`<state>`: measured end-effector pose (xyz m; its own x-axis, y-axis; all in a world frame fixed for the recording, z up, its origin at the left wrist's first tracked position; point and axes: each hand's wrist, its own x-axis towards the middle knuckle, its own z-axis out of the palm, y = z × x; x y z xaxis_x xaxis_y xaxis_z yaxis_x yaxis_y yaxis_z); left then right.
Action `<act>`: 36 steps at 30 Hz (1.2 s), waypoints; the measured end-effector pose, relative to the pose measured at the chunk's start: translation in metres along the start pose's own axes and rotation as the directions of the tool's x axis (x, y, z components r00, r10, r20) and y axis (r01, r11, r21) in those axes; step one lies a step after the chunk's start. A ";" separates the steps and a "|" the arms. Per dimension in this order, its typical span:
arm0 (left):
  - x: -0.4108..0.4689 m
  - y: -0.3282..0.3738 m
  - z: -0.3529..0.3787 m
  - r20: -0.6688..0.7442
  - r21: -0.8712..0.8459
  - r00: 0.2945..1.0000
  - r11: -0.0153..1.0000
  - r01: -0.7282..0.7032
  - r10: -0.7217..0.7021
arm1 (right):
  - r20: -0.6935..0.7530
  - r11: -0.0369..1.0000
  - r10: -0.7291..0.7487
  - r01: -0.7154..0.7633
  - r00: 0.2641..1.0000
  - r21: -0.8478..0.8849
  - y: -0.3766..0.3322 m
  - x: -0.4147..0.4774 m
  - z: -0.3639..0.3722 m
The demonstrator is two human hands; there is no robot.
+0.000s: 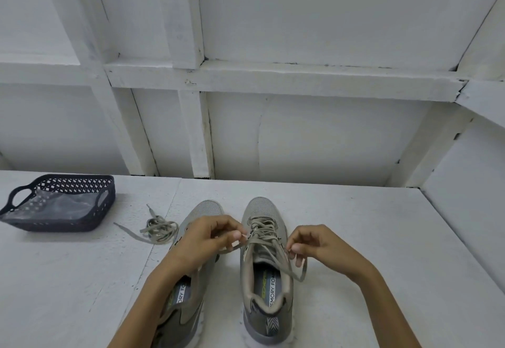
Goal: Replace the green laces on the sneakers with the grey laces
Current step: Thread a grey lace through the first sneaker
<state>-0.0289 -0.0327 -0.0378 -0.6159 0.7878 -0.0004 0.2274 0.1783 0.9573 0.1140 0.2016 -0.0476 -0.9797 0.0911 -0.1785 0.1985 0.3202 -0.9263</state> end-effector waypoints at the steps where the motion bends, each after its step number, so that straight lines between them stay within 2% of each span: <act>1: 0.001 0.001 -0.001 -0.021 0.002 1.000 1.000 -0.022 0.022 | -0.024 1.000 -0.010 0.011 1.000 0.019 -0.003 0.001 -0.002; 3: 0.004 0.006 -0.004 -0.075 0.000 0.995 0.998 -0.067 0.066 | -0.117 0.994 -0.057 0.067 0.991 0.084 -0.015 0.004 -0.009; 5: 0.007 0.010 -0.006 -0.113 -0.014 0.989 0.995 -0.095 0.093 | -0.268 0.955 -0.102 0.170 0.958 0.243 -0.031 0.010 -0.018; 8: 0.011 0.013 -0.005 -0.147 -0.028 0.982 0.991 -0.128 0.122 | -0.424 0.797 -0.086 0.318 0.902 0.513 -0.053 0.019 -0.029; 11: 0.011 0.014 -0.004 -0.156 -0.027 0.978 0.989 -0.145 0.139 | -0.517 0.686 -0.090 0.429 0.851 0.587 -0.059 0.028 -0.030; 13: 0.009 0.015 -0.004 -0.148 -0.036 0.977 0.987 -0.157 0.151 | -0.558 0.667 -0.133 0.490 0.819 0.561 -0.055 0.029 -0.025; 15: 0.007 0.016 -0.005 -0.129 0.007 0.978 0.986 -0.166 0.166 | -0.533 0.760 -0.194 0.470 0.823 0.449 -0.044 0.023 -0.019; 16: 0.007 0.015 -0.005 -0.112 0.046 0.980 0.986 -0.161 0.165 | -0.468 0.841 -0.229 0.416 0.853 0.346 -0.037 0.019 -0.017; 18: 0.005 0.013 -0.006 -0.042 0.142 0.989 0.981 -0.135 0.142 | -0.218 0.955 -0.238 0.269 0.946 0.128 -0.022 0.011 -0.014; 20: 0.005 0.008 -0.007 0.033 0.262 0.995 0.960 -0.095 0.090 | -0.017 0.985 -0.170 0.169 0.985 -0.040 -0.009 0.006 -0.010; 21: 0.005 0.007 -0.007 0.059 0.322 0.996 0.943 -0.080 0.064 | 0.012 0.987 -0.139 0.140 0.990 -0.081 -0.004 0.004 -0.008; 24: 0.005 0.001 -0.005 0.085 0.405 0.996 0.913 -0.052 0.019 | -0.032 0.988 -0.113 0.109 0.993 -0.113 0.004 0.003 -0.002; 29: 0.004 -0.001 -0.003 0.062 0.391 0.998 0.919 -0.049 0.026 | -0.117 0.984 -0.122 0.105 0.986 -0.147 0.006 0.006 0.005; 36: 0.001 0.000 -0.003 0.045 0.370 0.999 0.928 -0.036 0.021 | -0.138 0.982 -0.134 0.112 0.981 -0.154 0.005 0.001 0.009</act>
<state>-0.0320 -0.0338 -0.0368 -0.5769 0.8168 0.0063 0.5121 0.3556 0.7819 0.1140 0.1953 -0.0553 -0.9842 0.1767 -0.0052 0.0891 0.4699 -0.8782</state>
